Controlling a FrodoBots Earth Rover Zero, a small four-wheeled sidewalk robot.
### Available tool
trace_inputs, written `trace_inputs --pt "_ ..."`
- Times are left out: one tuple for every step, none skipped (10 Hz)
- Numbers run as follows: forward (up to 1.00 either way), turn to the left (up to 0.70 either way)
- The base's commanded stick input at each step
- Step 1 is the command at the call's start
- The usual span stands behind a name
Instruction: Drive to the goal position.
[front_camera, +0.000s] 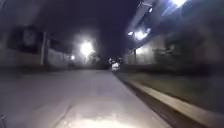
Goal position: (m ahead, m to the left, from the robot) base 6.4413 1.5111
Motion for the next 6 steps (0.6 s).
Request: trace_inputs --pt "0.7 0.0" --pt "0.7 0.0" --pt "0.7 0.0" --pt "0.7 0.0" --pt "0.7 0.0" --pt "0.7 0.0"
